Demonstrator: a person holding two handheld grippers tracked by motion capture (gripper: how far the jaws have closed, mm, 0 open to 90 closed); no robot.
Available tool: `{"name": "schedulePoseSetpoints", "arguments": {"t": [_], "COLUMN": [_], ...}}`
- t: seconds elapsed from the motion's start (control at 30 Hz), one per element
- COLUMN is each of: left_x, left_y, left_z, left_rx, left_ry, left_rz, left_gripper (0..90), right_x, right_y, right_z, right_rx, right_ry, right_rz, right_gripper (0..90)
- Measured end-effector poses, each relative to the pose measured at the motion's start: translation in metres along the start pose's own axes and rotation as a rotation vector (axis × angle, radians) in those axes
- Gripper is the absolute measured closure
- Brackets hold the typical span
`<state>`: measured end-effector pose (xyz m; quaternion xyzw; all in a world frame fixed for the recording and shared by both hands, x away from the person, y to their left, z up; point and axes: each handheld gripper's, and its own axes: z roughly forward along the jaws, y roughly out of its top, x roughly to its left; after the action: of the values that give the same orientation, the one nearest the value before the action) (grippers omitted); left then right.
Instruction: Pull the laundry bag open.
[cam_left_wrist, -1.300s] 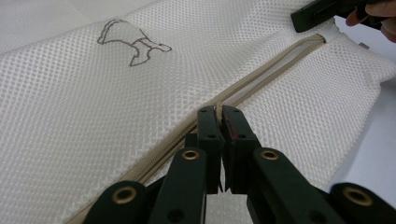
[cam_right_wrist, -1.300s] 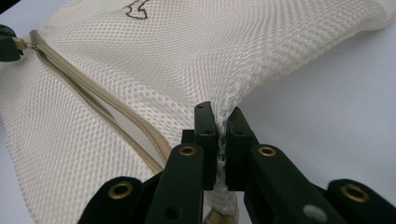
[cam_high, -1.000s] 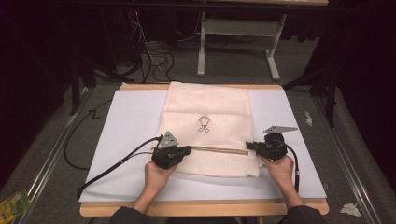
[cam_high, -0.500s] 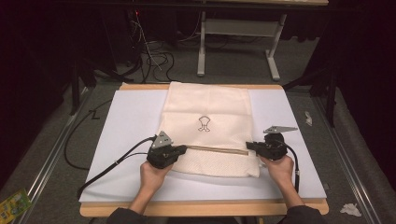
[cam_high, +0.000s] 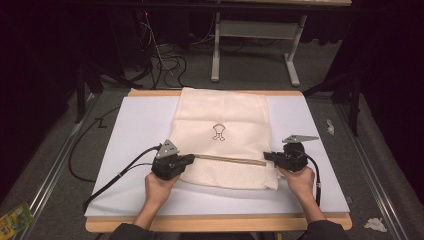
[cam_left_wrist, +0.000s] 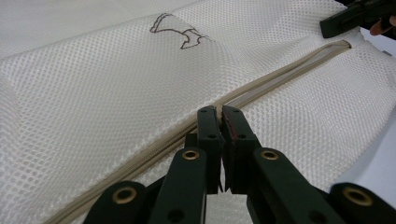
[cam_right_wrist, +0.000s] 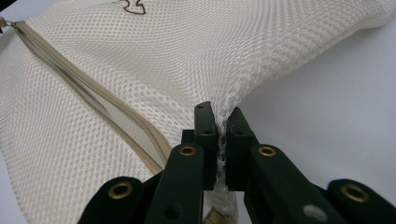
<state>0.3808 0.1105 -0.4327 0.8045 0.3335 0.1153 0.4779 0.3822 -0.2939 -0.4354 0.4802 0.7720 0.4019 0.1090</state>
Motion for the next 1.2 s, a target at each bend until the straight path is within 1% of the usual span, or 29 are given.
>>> {"name": "schedulePoseSetpoints", "arguments": {"t": [0.1,0.3,0.4,0.47,0.57,0.73,0.87,1.0,1.13,1.2], "left_x": [0.002,0.003,0.004,0.007,0.009,0.013,0.013,0.014,0.015,0.014], "left_y": [-0.001,0.000,-0.001,-0.001,-0.002,-0.004,-0.004,-0.006,-0.006,-0.007], "left_z": [-0.002,-0.003,-0.005,-0.008,-0.011,-0.016,-0.016,-0.016,-0.016,-0.017], "left_rx": [-0.005,-0.004,-0.010,-0.010,-0.011,-0.014,-0.020,-0.023,-0.019,-0.022], "left_ry": [0.000,-0.001,0.011,0.013,0.027,0.032,0.035,0.032,0.032,0.044], "left_rz": [-0.008,-0.006,-0.009,-0.014,-0.018,-0.025,-0.024,-0.030,-0.029,-0.028], "left_gripper": [87.2,87.2,87.2,87.2,87.2,87.2,87.2,87.2,87.2,87.2], "right_x": [0.000,0.000,0.000,0.000,-0.001,-0.001,-0.001,-0.001,0.000,0.000], "right_y": [0.000,0.000,0.000,0.000,0.000,0.000,0.000,0.000,0.000,0.000], "right_z": [0.000,0.000,0.000,0.000,-0.001,-0.001,0.000,0.000,0.000,0.000], "right_rx": [0.002,0.002,0.000,0.003,0.001,0.007,0.003,0.003,0.003,0.000], "right_ry": [0.000,0.000,-0.007,-0.011,-0.010,-0.013,-0.010,-0.009,-0.009,-0.003], "right_rz": [0.002,0.001,-0.004,-0.001,0.005,0.003,-0.003,0.003,-0.001,0.001], "right_gripper": [87.8,87.8,87.8,87.8,87.8,87.8,87.8,87.8,87.8,87.8]}}
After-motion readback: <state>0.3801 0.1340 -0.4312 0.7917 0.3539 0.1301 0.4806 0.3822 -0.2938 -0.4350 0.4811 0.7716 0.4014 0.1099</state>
